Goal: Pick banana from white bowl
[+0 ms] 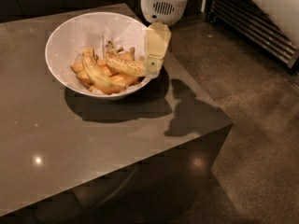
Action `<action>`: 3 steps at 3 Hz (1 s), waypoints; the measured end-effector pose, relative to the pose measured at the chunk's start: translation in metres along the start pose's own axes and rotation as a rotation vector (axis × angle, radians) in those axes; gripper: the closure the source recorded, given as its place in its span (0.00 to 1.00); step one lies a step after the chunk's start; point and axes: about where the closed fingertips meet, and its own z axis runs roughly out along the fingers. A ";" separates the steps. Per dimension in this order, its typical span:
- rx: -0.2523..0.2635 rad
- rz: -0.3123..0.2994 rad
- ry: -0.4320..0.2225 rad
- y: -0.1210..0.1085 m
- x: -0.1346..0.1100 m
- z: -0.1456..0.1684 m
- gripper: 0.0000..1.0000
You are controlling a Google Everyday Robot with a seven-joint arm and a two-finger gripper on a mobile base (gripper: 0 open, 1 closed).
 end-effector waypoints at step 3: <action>-0.089 0.006 -0.091 0.016 -0.038 0.003 0.02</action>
Offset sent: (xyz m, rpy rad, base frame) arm -0.0216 0.0383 -0.0018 0.0938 0.1268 0.0369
